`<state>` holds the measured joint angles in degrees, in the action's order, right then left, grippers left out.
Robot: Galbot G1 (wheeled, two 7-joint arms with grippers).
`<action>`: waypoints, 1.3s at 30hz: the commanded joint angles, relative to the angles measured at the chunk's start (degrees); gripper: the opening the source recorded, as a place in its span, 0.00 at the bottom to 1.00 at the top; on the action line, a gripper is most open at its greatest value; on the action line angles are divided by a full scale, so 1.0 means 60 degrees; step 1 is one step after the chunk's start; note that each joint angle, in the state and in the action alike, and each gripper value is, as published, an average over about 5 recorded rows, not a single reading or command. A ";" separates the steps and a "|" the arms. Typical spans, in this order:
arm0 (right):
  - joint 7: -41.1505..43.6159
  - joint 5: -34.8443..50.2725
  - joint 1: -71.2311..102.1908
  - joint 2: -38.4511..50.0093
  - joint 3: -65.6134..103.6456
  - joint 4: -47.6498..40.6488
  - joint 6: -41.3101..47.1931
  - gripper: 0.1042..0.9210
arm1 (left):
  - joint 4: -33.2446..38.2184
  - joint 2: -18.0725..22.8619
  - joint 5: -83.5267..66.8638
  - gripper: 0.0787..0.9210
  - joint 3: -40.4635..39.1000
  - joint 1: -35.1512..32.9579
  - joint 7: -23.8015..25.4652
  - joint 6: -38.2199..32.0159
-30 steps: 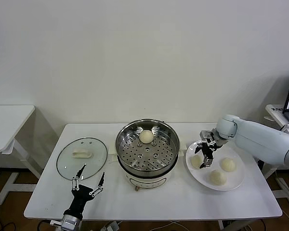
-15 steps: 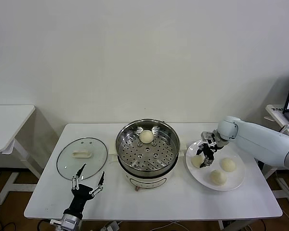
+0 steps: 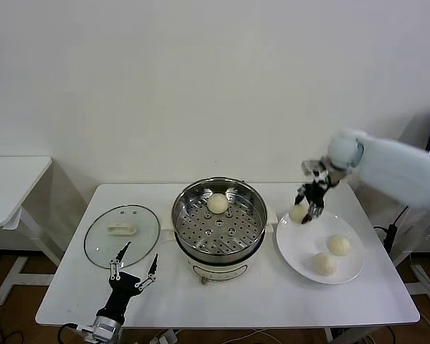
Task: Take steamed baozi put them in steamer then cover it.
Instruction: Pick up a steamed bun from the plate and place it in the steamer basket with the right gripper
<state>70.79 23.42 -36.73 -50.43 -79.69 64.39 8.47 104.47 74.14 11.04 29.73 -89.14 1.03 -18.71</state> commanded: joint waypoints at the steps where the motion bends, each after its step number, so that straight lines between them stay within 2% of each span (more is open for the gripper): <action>1: 0.0740 0.1090 -0.2371 -0.1174 -0.0859 0.0924 0.0465 0.70 | 0.0080 0.0006 0.0000 0.88 -0.0054 -0.0031 -0.0005 -0.0023; 7: 0.0516 0.1585 -0.2078 -0.2515 -0.0843 0.0764 0.0804 0.70 | 0.0008 0.0000 -0.0001 0.88 -0.0081 -0.0020 -0.0013 -0.0099; 19: -0.0983 0.2508 -0.0588 -0.4814 -0.0843 0.0183 0.1286 0.69 | -0.0115 0.0019 -0.0032 0.88 -0.0102 0.0142 -0.0012 -0.0129; 39: -0.2291 0.2551 0.0474 -0.5596 -0.1251 -0.0194 0.1519 0.68 | -0.0148 -0.0013 -0.0060 0.88 0.0003 0.0135 -0.0029 -0.0201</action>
<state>59.83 38.14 -36.00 -81.58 -86.77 63.77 17.12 103.65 74.16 10.72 29.65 -88.38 0.93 -19.91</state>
